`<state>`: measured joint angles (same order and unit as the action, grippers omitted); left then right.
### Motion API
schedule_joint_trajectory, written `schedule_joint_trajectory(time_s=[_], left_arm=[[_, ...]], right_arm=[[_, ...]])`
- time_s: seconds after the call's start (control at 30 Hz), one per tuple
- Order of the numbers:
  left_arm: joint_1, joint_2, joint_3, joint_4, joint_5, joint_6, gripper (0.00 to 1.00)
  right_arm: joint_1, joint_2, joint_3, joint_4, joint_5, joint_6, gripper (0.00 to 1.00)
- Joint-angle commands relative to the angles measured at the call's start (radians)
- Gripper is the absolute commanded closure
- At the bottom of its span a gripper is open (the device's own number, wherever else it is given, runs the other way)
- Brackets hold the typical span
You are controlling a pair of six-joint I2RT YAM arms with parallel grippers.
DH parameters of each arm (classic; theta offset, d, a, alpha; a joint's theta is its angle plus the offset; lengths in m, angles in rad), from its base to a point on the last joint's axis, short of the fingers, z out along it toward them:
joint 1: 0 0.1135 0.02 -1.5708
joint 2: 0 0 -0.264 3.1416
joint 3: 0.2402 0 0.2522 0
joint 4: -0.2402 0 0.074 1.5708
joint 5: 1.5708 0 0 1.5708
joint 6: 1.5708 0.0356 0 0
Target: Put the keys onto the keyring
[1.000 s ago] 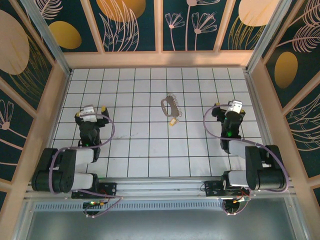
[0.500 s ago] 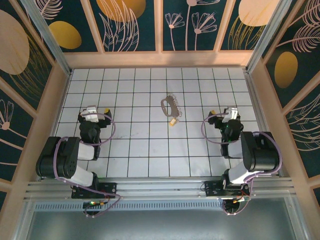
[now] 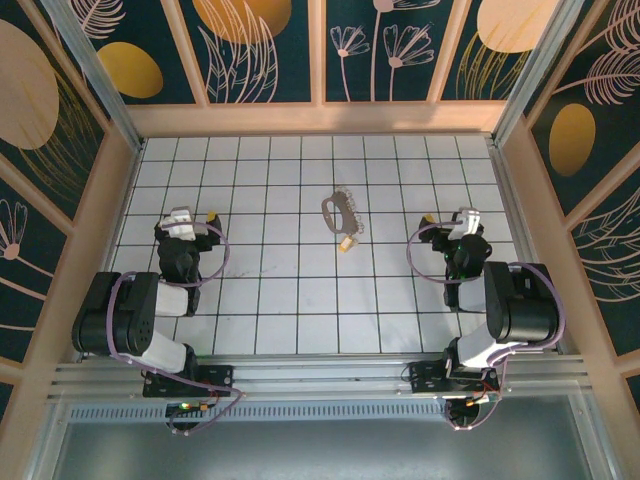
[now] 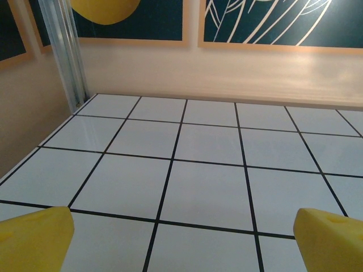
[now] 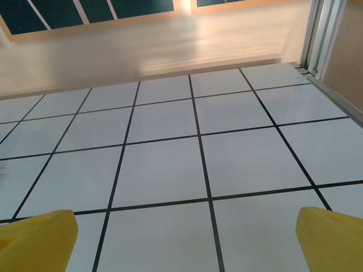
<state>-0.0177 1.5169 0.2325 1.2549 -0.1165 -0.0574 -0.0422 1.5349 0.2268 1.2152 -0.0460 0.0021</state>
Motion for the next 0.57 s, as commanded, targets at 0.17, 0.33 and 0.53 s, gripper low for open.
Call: schedule_joint_trajectory(time_s=[0.17, 0.33, 0.53], left_arm=[[0.008, 0.002, 0.003, 0.019, -0.011, -0.015, 0.01], [0.008, 0.002, 0.004, 0.019, -0.011, -0.016, 0.01], [0.009, 0.003, 0.006, 0.015, -0.011, -0.016, 0.01]], right_arm=[[0.007, 0.005, 0.014, 0.017, 0.015, 0.008, 0.01], [0.004, 0.005, 0.019, 0.011, 0.010, 0.010, 0.01], [-0.001, 0.004, 0.014, 0.017, 0.003, 0.010, 0.01]])
